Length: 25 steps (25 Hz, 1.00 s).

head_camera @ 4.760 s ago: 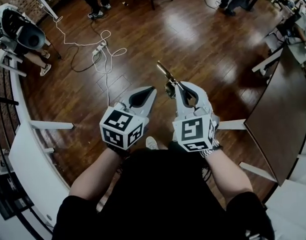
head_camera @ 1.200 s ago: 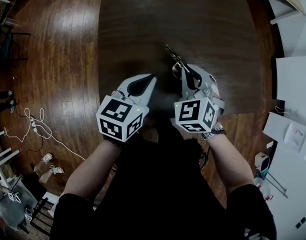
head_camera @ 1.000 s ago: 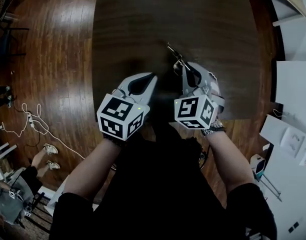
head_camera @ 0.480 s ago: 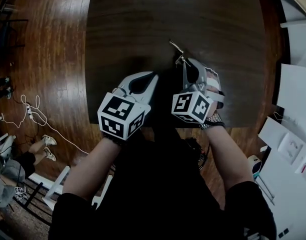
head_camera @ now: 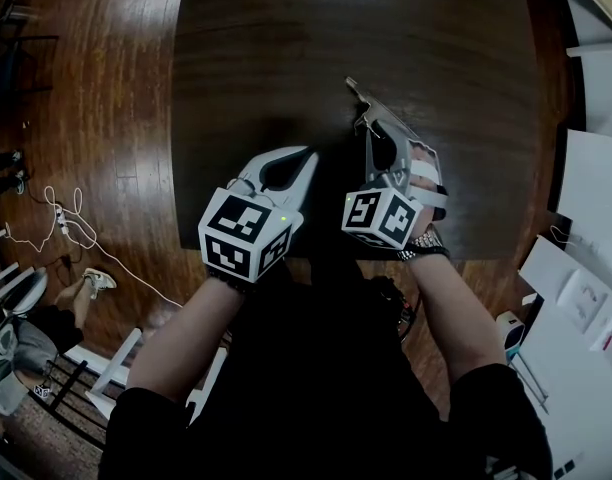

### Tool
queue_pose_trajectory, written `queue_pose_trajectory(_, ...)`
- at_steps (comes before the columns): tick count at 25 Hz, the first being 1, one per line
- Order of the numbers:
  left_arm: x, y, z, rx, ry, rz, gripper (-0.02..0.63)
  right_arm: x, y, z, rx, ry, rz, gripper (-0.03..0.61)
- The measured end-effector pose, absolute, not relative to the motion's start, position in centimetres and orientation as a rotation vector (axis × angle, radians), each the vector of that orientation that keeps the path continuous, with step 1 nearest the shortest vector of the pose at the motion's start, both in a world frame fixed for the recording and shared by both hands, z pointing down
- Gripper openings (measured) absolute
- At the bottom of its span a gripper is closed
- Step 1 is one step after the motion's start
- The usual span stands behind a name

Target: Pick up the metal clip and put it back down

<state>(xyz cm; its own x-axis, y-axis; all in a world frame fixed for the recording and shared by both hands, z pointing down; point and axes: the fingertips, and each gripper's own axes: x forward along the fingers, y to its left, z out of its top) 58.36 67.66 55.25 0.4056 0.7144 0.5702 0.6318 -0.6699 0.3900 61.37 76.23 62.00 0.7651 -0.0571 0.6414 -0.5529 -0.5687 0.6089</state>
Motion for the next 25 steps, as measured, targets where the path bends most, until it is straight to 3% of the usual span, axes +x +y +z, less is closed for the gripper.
queue_pose_trajectory(7, 58.4, 67.4, 55.1, 2.544, 1.213, 1.106, 0.015, 61.1, 76.3, 62.8, 2.089, -0.478, 0.769, 0.082)
queue_pose_trajectory(25, 57.1, 66.8, 52.9, 2.599, 1.231, 1.049, 0.015, 59.0, 76.3, 61.0, 2.126, -0.447, 0.757, 0.100)
